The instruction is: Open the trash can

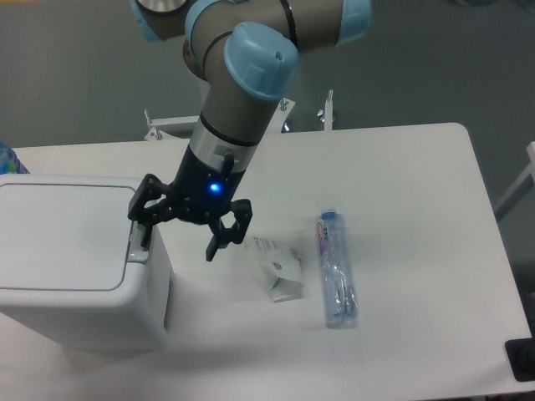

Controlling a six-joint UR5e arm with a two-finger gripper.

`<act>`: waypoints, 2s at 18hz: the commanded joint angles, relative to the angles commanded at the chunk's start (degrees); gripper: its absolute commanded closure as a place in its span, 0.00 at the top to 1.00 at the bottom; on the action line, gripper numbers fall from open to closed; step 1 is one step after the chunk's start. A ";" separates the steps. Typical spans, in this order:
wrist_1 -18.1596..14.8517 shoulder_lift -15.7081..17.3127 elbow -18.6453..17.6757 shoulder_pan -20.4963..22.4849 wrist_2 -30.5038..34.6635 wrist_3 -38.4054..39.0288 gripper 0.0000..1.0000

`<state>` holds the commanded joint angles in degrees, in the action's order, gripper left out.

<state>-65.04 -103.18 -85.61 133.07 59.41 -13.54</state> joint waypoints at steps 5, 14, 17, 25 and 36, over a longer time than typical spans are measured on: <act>0.00 -0.09 0.00 -0.09 0.00 0.00 1.00; 0.87 0.17 1.40 0.00 0.00 -0.53 1.00; 5.34 0.09 2.20 1.22 0.09 -0.62 1.00; 9.93 -0.52 1.76 11.68 1.31 -9.65 1.00; 8.96 -7.03 -0.61 19.77 19.16 -31.63 1.00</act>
<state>-56.07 -110.21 -86.22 152.84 78.57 -45.16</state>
